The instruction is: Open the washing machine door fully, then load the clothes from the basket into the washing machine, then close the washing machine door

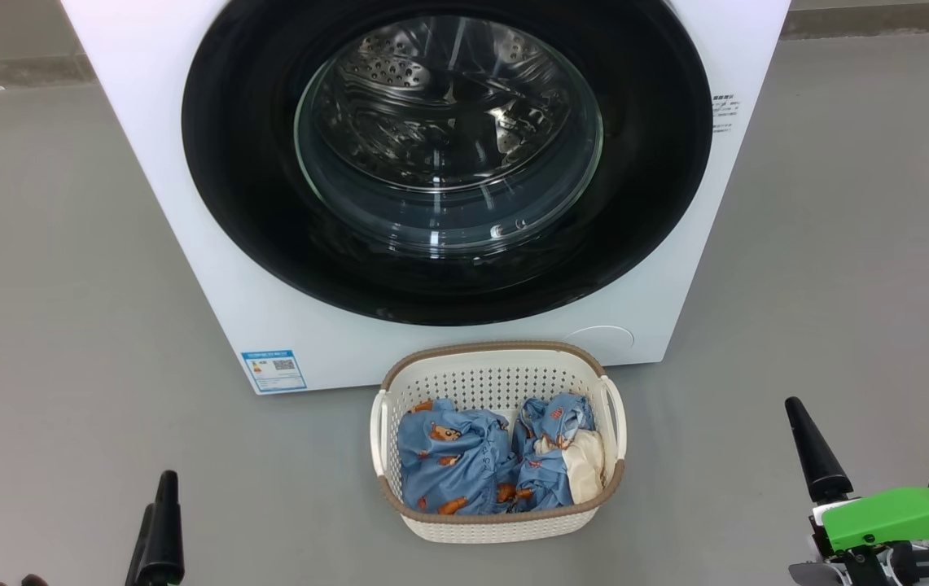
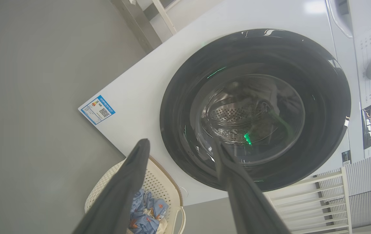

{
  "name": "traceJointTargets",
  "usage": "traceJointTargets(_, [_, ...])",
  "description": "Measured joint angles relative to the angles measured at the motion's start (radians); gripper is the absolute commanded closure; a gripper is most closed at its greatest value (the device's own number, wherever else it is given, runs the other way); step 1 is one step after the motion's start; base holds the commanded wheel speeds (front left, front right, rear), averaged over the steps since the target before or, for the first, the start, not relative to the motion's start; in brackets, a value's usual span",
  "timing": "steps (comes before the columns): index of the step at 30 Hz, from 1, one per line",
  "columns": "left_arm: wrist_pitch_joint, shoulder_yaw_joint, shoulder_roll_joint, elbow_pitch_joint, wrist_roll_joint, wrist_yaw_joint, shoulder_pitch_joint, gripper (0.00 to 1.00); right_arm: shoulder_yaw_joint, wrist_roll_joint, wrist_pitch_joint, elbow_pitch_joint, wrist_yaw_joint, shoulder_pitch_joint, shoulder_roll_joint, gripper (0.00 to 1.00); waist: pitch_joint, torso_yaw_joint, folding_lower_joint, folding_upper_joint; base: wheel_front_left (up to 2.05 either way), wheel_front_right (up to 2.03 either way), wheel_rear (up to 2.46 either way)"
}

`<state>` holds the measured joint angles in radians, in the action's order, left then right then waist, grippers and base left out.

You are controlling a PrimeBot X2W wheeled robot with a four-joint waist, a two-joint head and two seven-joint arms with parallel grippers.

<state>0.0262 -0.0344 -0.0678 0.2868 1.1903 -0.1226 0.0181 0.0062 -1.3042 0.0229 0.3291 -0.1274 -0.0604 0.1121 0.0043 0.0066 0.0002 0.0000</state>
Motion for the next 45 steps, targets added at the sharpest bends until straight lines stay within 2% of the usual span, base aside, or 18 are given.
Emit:
traceJointTargets(31, [0.090,-0.001,-0.017,0.029,-0.501,-0.001,0.020,0.00,0.077,0.463,0.092,0.007,0.000,-0.039,0.060,0.00,0.002,0.003,-0.0001,0.0000,0.00,0.00,0.00])
traceJointTargets(45, [0.128,0.003,-0.026,0.037,-0.661,-0.003,0.028,0.00,0.094,0.655,0.130,0.011,0.000,-0.040,0.075,0.00,0.005,0.003,-0.0001,0.0000,0.00,0.00,0.00])
